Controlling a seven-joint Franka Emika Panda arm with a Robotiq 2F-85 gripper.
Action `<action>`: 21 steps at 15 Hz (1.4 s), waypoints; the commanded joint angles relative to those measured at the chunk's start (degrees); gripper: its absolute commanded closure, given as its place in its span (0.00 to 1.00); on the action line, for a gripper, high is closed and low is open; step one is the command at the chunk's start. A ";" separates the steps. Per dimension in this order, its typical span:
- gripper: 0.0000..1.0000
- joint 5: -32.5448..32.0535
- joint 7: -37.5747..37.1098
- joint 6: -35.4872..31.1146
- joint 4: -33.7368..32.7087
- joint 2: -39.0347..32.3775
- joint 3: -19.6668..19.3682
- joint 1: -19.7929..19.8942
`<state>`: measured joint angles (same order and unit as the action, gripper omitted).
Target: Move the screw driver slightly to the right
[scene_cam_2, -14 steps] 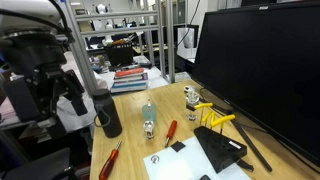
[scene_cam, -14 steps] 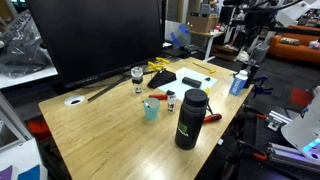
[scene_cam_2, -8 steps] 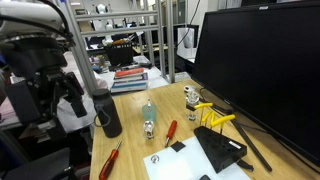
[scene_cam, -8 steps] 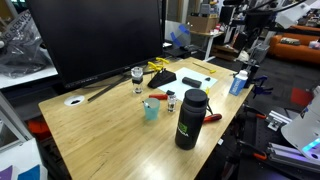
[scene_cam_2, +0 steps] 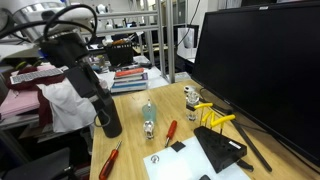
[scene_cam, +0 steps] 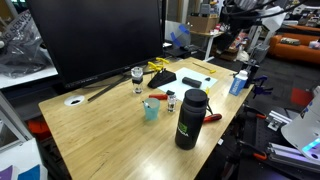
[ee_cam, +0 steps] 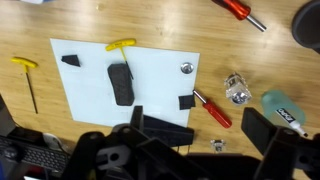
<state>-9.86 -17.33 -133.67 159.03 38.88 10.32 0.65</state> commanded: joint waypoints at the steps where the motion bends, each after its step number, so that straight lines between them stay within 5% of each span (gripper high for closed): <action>1: 0.00 0.26 8.76 -4.96 -4.86 -10.52 -2.16 -1.94; 6: 0.00 -3.97 11.37 -6.17 -10.62 -22.89 -2.21 0.08; 15: 0.00 -2.04 11.23 -5.92 -8.54 -20.34 -2.99 -1.65; 21: 0.00 2.50 25.87 -12.69 -13.67 -27.42 -6.34 -5.11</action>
<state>-10.74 0.05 -143.34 148.66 16.72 7.12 -2.06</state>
